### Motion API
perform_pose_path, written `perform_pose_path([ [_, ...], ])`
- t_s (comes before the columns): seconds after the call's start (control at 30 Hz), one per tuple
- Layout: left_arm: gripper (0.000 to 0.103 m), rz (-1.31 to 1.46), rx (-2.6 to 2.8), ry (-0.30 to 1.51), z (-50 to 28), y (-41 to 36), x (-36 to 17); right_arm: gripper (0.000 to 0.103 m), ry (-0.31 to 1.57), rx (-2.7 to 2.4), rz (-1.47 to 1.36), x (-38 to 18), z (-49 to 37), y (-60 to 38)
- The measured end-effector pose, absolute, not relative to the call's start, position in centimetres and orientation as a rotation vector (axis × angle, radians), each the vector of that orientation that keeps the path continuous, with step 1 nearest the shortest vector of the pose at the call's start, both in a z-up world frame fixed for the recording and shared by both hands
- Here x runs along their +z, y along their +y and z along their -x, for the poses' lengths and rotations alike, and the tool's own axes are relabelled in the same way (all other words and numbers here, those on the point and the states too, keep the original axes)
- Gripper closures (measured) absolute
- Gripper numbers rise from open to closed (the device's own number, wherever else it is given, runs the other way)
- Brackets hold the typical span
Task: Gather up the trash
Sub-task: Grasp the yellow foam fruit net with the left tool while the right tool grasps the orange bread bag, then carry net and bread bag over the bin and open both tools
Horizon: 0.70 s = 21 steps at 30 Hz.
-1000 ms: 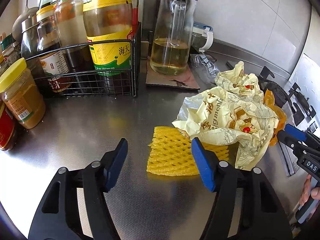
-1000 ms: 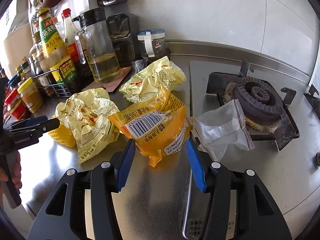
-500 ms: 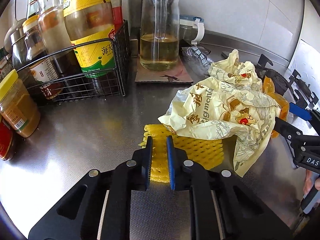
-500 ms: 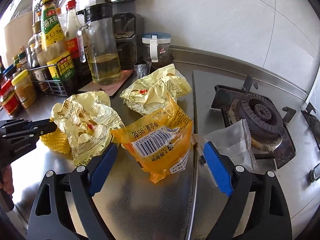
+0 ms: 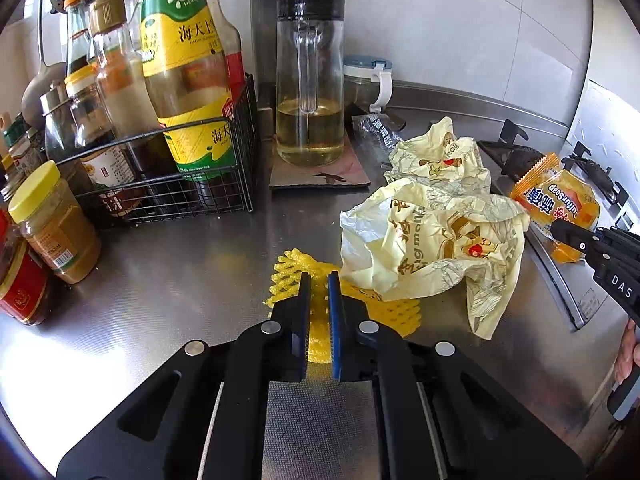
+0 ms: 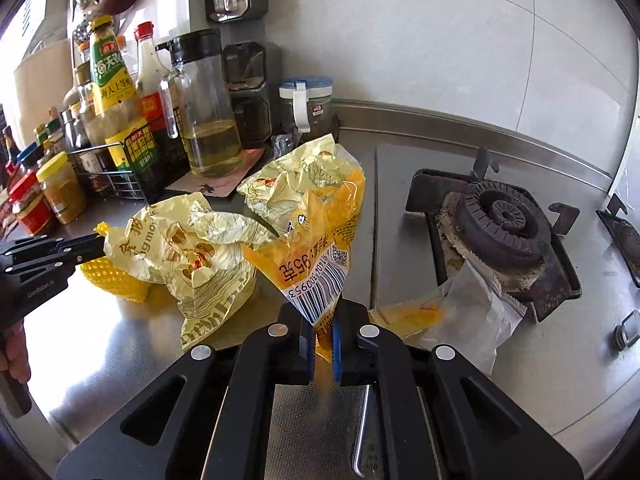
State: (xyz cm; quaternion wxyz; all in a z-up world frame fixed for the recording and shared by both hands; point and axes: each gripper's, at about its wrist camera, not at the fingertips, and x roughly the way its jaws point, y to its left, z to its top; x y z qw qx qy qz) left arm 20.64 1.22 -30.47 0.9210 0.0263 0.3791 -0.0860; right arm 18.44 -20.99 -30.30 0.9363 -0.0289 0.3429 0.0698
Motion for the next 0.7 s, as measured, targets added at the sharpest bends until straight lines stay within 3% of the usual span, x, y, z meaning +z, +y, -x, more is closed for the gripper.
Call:
perform_pose_path([
  [0.47,0.096,-0.110,-0.153,0.597,-9.5,0.7,-20.3,0.096,0.577,0.202,0.051,-22.7,-8.3,-20.1],
  [0.7,0.096,-0.101,-0.171,0.552,-2.0,0.2,-18.6,0.096,0.558,0.265,0.055,-22.0,-1.3,-18.6],
])
